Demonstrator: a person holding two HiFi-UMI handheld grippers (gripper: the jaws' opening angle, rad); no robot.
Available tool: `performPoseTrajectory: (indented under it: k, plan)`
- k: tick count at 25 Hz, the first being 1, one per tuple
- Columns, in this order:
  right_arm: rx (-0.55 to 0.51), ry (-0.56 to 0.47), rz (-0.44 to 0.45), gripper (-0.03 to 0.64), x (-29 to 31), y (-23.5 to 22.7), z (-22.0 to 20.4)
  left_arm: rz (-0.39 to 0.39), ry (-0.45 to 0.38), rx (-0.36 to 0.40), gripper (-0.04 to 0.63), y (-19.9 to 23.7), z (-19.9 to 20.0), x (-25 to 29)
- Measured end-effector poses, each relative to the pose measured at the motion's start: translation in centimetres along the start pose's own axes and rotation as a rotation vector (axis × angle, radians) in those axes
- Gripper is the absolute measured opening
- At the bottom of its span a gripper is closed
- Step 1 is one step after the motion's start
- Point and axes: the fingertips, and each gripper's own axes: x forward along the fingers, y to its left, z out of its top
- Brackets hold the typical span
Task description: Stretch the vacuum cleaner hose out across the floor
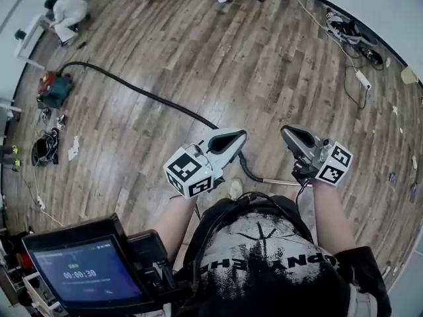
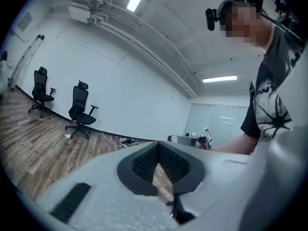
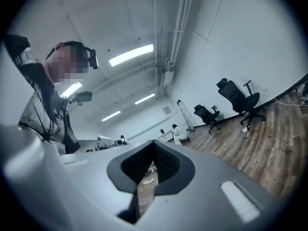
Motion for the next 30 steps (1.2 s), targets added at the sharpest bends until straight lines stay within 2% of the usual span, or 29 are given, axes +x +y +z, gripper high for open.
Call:
performPoseTrajectory:
  k: [6, 11, 16, 19, 23, 30]
  plan:
    - [-0.101, -0.064, 0.107, 0.006, -0.6, 2.9, 3.7, 0.031, -0.015, 0.055, 0.000, -2.8, 1.8, 1.2]
    - [-0.238, 0.011, 0.145, 0.006, -3.2, 4.3, 6.4, 0.081, -0.052, 0.097, 0.001, -5.7, 3.7, 4.0]
    - [-0.319, 0.052, 0.206, 0.006, -6.4, 5.6, 8.4, 0.148, -0.083, 0.138, 0.001, -9.0, 4.6, 5.6]
    - [-0.356, 0.101, 0.206, 0.006, -8.4, 5.6, 7.7, 0.194, -0.090, 0.143, 0.002, -11.2, 3.7, 5.9]
    - [-0.358, 0.158, 0.221, 0.006, -11.1, 6.4, 5.3, 0.253, -0.106, 0.112, 0.002, -14.4, 1.5, 5.4]
    - [-0.493, 0.227, 0.237, 0.006, -10.8, 6.4, 4.9, 0.384, -0.144, 0.084, 0.000, -14.3, 2.0, 2.8]
